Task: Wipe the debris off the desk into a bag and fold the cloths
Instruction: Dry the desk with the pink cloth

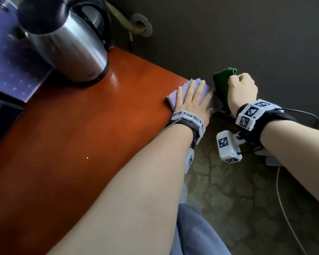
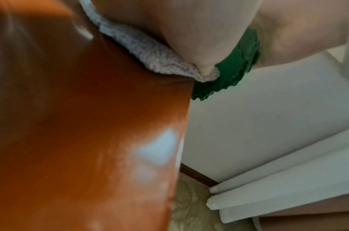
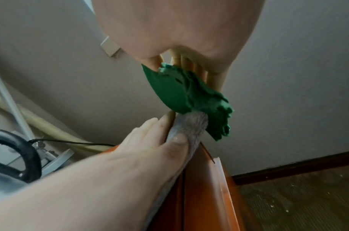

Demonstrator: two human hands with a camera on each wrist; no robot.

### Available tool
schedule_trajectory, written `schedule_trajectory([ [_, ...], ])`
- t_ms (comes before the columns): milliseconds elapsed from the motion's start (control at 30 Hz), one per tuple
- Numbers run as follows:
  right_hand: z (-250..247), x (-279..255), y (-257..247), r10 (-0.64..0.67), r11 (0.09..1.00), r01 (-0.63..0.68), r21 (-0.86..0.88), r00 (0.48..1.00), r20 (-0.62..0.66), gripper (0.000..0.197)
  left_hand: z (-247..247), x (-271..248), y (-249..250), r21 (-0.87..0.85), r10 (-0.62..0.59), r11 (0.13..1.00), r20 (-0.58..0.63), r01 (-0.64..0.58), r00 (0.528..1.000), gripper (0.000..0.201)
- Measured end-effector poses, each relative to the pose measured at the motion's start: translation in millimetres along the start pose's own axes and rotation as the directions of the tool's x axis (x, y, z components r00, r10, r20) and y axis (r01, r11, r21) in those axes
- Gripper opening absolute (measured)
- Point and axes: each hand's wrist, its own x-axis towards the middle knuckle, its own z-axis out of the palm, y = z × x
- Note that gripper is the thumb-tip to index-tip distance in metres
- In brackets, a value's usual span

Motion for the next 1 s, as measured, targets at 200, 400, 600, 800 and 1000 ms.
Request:
schedule_trajectory([
  [200, 23.9, -25.9, -8.0, -0.225, 0.973, 0.228, -0.043, 0.972, 0.073, 0.020, -2.9, 2.0, -47.2, -0.019, -0.026, 1.000, -0.026, 0.025, 0.999, 0.060],
  [400, 47.9, -54.4, -7.0, -0.603, 0.694, 0.654, -0.302, 0.757, 0.252, 0.028, -15.5, -13.0, -133.9, 0.010, -0.180, 0.984, -0.011, 0.180, 0.984, 0.062],
  [600, 50.6, -71.8, 2.2, -0.680, 0.461, 0.828, -0.321, 0.561, 0.472, 0.030, -19.1, -32.7, -175.7, -0.048, -0.350, 0.936, -0.026, 0.348, 0.936, 0.062],
  [800, 54.6, -75.0, -12.0, -0.682, 0.411, 0.877, -0.249, 0.477, 0.555, 0.029, -12.6, -57.7, -178.4, -0.099, -0.530, 0.848, -0.119, 0.521, 0.840, 0.063],
  [1000, 70.1, -74.3, -41.3, -0.746, 0.402, 0.907, -0.123, 0.403, 0.531, 0.019, -7.4, -46.8, -174.2, -0.120, -0.609, 0.793, -0.178, 0.597, 0.773, 0.061],
])
